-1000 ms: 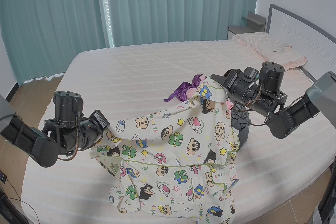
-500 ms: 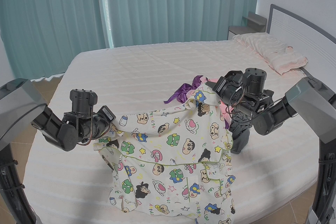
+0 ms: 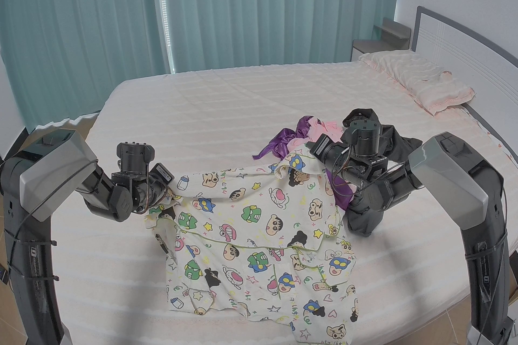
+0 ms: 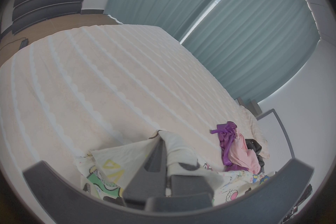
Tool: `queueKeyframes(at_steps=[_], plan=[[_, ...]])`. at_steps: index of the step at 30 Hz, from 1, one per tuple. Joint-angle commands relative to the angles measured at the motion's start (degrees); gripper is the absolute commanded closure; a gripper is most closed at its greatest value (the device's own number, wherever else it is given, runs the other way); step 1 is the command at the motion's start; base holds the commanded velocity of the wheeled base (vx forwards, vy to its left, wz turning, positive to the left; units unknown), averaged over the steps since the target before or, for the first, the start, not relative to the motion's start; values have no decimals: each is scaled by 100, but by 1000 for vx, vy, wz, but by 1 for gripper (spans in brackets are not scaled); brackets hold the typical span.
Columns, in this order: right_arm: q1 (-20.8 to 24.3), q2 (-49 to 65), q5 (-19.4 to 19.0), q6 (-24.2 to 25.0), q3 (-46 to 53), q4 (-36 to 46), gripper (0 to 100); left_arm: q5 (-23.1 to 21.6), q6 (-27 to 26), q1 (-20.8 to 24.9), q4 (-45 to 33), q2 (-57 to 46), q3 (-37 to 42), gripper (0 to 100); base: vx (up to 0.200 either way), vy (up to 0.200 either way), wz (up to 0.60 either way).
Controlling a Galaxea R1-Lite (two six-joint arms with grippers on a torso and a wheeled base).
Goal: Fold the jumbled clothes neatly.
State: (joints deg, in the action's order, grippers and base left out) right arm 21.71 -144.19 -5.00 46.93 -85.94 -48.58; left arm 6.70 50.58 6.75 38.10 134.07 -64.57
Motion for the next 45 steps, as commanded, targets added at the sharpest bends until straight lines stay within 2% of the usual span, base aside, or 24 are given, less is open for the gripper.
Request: queueKeyframes(at_steps=[1,9,19,20,21,22,29,32,35,39,45], plan=[[70,-100,-1,-9,-177,24,100,6,5,-174,14,93,-11,100,0,0,0],[158,-347,148,0,-713,261,100,15,-13,-359,22,58,-64,100,0,0,0],[237,-391,166,0,-889,358,100,41,-31,-544,14,93,-205,100,0,0,0],[228,-391,166,0,-889,393,0,41,-31,-544,14,93,-214,100,0,0,0],[228,-391,166,0,-907,455,0,41,-31,-544,22,93,-222,100,0,0,0],[228,-391,157,-9,-915,507,0,41,-39,-544,22,102,-231,0,0,0,0],[105,-434,192,9,-1091,666,0,68,-356,-552,5,436,-504,0,0,0,0],[-53,-452,447,35,-1346,692,0,314,-356,-711,-13,497,-829,0,0,0,0],[-202,-470,623,88,-1539,692,0,349,-347,-825,-13,480,-925,0,0,0,0],[-281,-487,632,228,-1601,824,0,349,-347,-930,-92,453,-1084,0,0,0,0],[-281,-681,772,237,-1856,1703,0,349,-338,-1001,-435,427,-1145,0,0,0,0]])
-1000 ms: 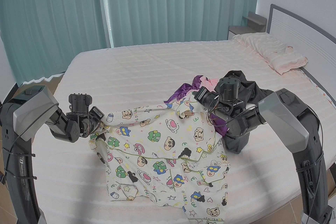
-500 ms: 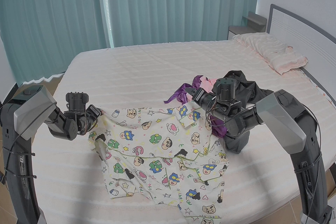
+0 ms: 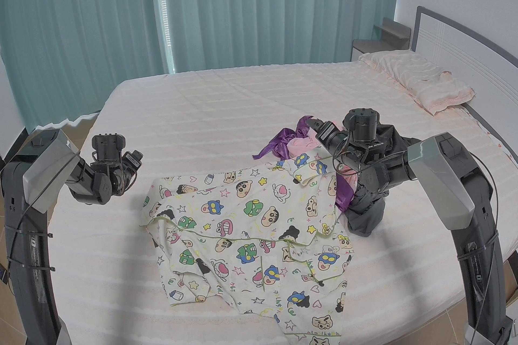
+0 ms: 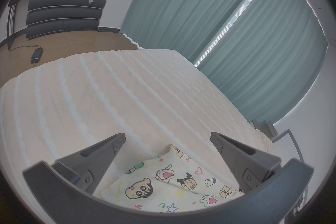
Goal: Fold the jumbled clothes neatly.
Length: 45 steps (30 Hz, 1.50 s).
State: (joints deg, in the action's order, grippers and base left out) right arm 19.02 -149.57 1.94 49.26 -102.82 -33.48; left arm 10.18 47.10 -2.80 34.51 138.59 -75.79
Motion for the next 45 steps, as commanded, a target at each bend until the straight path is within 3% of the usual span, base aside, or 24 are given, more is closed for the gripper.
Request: queueKeyframes(at_steps=[1,5,8,10,11,13,15,19,23,30,35,40,45], plan=[[-3,-152,131,-4,-230,403,0,-16,27,-45,-103,-25,38,0,0,0,0],[-56,42,325,-31,-265,1484,0,-121,18,26,-252,-105,381,0,0,0,0],[-197,226,553,-75,-362,2029,0,-526,18,78,-296,-368,846,0,0,0,0],[-241,270,571,-92,-353,2073,0,-693,18,78,-287,-474,996,0,0,0,0],[-364,437,580,-119,-283,2170,0,-1062,18,78,-296,-702,1321,0,0,0,0],[-443,622,580,-119,-72,2346,0,-1378,18,87,-278,-957,1752,0,0,0,0],[-478,736,580,-136,95,2425,0,-1510,18,96,-270,-1080,1980,0,0,0,0],[-583,1325,509,-233,1229,2398,0,-2169,9,122,-190,-1704,2947,0,0,0,0],[-566,1905,307,-215,2178,2187,0,-2486,18,131,-85,-2188,3518,0,0,0,0],[-311,3469,-616,-242,5158,271,0,-2530,124,518,-50,-3031,4529,0,0,0,0],[-258,4014,-1240,-233,6863,-1179,0,-2530,501,755,-50,-3172,4854,0,-160,0,0],[-302,3944,-1776,-224,8163,-2778,0,-2530,554,904,-41,-3084,5092,0,-200,0,0],[-249,3698,-1978,-57,8726,-3956,0,-2503,563,904,-41,-3040,5092,0,-120,0,0]])
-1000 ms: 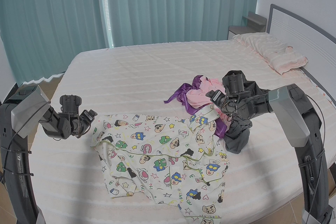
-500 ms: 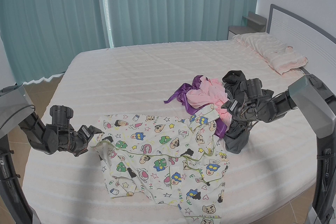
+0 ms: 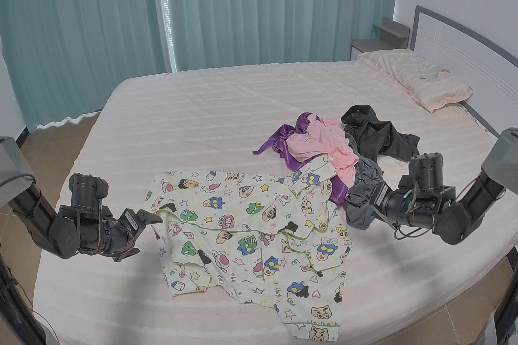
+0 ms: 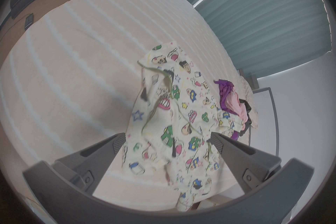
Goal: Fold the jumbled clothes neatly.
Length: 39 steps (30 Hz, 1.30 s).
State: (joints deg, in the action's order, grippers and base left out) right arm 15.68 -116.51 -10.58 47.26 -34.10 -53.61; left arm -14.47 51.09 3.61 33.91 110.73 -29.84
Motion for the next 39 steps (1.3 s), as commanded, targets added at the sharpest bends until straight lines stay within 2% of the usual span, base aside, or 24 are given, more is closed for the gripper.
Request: queueKeyframes(at_steps=[1,4,6,9,11,12,17,21,25,34,39], plan=[[85,304,-726,213,1898,-2136,0,-12,156,272,36,-174,471,0,0,0,0],[137,102,-717,415,1942,-2452,0,58,129,307,265,89,435,0,0,0,0],[155,31,-717,512,2012,-2610,0,296,94,483,485,327,488,0,0,0,0],[164,-4,-726,591,2127,-2830,0,1342,85,958,854,924,506,0,0,0,0],[173,-4,-726,635,2179,-2953,0,1878,-3,1221,1170,1390,453,0,0,0,0],[173,-4,-726,635,2206,-3023,0,2001,-134,1309,1337,1566,453,0,0,0,0],[199,5,-717,644,2417,-3331,0,2194,-574,1476,1724,2032,304,0,0,0,0],[208,-13,-726,653,2496,-3489,0,2581,-1031,1485,1689,2172,110,0,0,0,0],[216,-4,-717,679,2496,-3498,0,2695,-1391,1485,1680,2322,-153,0,0,0,0],[216,23,-717,705,2496,-3498,0,2721,-1602,1757,1232,2621,-690,0,0,0,0],[216,31,-717,749,2496,-3507,0,3091,-1637,1792,836,2770,-1120,0,0,0,0]])
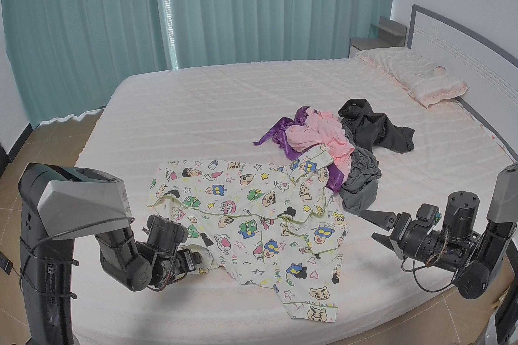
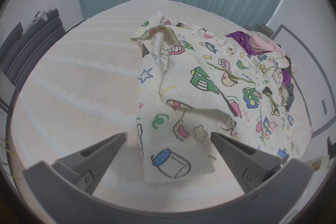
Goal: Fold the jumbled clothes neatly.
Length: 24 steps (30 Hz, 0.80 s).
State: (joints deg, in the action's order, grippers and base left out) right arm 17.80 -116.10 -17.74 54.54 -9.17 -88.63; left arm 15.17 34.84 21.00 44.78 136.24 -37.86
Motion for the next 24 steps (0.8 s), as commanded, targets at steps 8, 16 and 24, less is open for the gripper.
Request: queueKeyframes(at_steps=[8,16,24], plan=[[-4,0,16,30,3,-6,0,171,-12,35,-769,219,-573,100,0,0,0],[4,-9,16,30,91,-76,0,320,5,-167,-769,96,-362,100,0,0,0],[4,0,25,30,126,-76,0,276,-91,-492,-760,-423,341,100,0,0,0]])
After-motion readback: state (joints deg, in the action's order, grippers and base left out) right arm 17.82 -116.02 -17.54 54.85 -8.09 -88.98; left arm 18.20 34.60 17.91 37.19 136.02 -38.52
